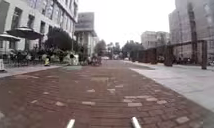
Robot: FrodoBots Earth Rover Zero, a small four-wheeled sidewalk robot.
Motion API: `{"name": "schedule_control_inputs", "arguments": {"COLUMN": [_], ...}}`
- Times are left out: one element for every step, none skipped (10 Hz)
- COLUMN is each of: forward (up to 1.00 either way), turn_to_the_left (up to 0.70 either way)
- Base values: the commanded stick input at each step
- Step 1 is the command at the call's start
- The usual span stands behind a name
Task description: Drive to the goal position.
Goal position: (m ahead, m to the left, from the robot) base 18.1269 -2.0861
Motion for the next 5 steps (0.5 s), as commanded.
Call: {"name": "schedule_control_inputs", "arguments": {"forward": [0.7, 0.7, 0.7, 0.7, 0.7], "turn_to_the_left": [-0.14, -0.14, -0.14, -0.14, -0.14]}}
